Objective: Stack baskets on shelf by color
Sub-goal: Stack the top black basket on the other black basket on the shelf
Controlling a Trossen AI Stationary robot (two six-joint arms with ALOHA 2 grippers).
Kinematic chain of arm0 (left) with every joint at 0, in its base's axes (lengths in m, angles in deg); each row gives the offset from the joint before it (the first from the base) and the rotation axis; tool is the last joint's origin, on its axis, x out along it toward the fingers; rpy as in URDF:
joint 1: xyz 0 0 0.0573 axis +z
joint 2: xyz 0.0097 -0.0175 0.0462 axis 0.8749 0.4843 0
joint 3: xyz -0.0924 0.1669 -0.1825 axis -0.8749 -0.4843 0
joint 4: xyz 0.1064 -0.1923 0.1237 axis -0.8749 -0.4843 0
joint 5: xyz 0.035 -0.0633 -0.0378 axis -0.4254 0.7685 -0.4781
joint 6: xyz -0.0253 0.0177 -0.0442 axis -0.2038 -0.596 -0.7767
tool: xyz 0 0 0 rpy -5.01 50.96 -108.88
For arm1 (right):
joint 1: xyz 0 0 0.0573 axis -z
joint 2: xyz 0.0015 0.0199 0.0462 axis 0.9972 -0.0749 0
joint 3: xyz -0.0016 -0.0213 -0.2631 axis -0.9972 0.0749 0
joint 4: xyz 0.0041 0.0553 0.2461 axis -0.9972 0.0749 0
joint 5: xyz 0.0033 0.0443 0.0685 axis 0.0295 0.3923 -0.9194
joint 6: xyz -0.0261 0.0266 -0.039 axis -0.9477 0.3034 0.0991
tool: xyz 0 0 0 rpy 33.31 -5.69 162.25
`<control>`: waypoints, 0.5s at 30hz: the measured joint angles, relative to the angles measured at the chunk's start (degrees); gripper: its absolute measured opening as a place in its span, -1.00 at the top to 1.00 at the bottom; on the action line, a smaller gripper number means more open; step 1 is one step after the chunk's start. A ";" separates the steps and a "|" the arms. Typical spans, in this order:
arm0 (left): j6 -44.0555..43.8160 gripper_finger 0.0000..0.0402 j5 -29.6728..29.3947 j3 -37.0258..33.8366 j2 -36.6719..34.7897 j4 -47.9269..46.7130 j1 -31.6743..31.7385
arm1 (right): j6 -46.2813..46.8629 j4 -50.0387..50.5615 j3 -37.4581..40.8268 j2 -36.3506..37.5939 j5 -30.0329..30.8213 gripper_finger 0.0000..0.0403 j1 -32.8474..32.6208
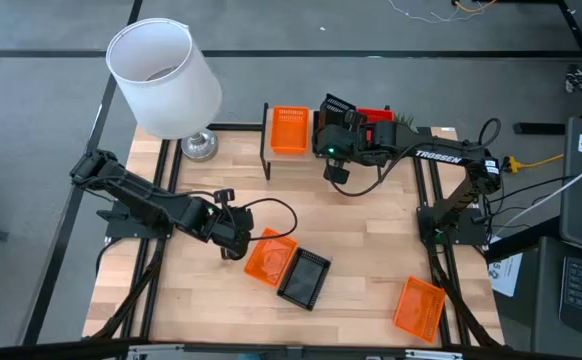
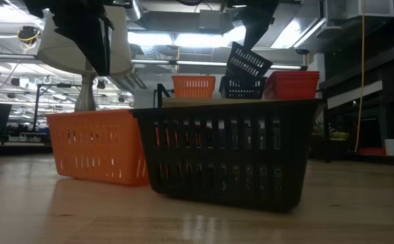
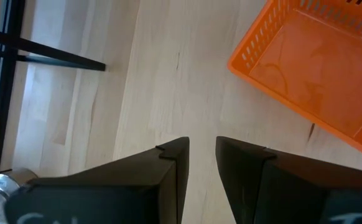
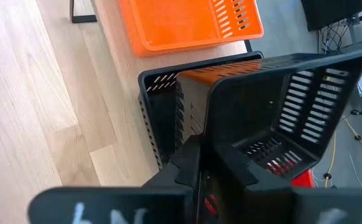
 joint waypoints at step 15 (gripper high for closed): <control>-0.05 0.64 0.02 0.00 0.00 0.00 0.00 | -1.23 0.00 0.00 0.00 0.04 0.83 0.16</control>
